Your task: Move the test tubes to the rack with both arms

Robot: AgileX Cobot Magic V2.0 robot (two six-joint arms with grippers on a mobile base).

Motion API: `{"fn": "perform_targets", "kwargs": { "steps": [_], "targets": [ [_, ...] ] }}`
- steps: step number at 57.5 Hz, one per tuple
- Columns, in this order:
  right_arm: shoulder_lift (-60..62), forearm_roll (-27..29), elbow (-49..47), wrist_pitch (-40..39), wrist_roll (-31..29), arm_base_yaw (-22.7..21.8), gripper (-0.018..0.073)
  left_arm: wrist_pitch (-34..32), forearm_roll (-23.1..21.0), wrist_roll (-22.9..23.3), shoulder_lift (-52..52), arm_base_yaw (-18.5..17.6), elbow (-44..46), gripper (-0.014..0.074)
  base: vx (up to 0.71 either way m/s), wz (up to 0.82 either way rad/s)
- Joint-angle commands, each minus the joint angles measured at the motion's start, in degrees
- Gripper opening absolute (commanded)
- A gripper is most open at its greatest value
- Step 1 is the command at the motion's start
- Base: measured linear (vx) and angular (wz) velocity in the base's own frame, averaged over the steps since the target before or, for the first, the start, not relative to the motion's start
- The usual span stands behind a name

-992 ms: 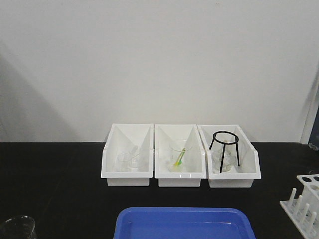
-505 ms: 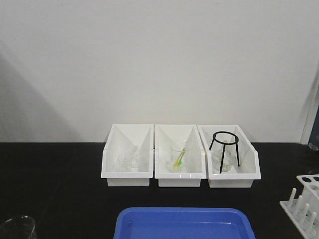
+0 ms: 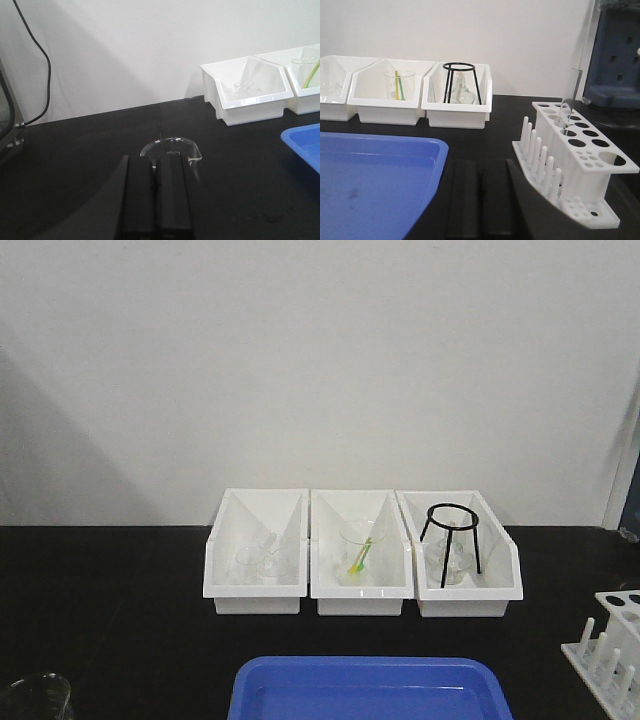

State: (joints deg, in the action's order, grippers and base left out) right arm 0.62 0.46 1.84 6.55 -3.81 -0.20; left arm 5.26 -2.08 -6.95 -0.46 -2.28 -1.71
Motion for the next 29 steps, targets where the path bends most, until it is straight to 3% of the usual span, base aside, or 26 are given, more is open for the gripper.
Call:
{"fn": "perform_targets", "kwargs": {
  "steps": [1,29],
  "targets": [
    [0.37,-0.11,0.55,-4.52,-0.11,0.02,-0.0008,-4.43,-0.57,0.1,0.75,0.04,-1.47,-0.002,0.0,0.0],
    [0.42,-0.11,0.55,-4.39,-0.11,0.02,-0.0008,-4.43,-0.57,0.1,0.75,0.04,-1.47,-0.002,0.0,0.0]
  ]
}}
